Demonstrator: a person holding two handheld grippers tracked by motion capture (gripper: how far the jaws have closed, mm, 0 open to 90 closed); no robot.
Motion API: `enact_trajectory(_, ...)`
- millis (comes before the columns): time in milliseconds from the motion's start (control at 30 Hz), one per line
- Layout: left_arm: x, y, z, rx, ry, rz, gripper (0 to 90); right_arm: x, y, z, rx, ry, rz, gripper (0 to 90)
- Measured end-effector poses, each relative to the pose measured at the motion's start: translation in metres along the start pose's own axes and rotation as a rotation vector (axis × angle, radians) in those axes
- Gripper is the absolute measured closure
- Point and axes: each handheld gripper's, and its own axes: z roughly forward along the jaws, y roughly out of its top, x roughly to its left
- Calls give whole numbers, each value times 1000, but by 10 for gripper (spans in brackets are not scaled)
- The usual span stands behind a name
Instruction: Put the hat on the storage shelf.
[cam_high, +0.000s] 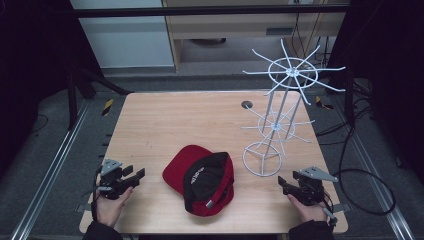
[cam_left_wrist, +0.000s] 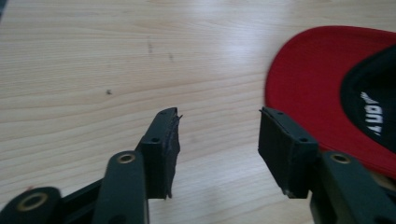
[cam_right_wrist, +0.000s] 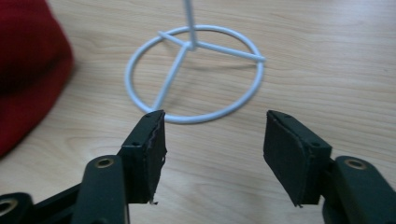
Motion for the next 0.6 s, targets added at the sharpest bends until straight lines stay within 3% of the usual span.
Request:
enact_trajectory(433,-34,1,-3,23,-98,44,701,46,7,-3,-5,136,-61,425)
enact_trajectory(467,-39,1,-3,26,-112,48,710,57,11,-3,-10,169,-72,420)
enact_trajectory(600,-52,2,-1,30,-141,70,717,76,19,-1,-20,214,-95,398)
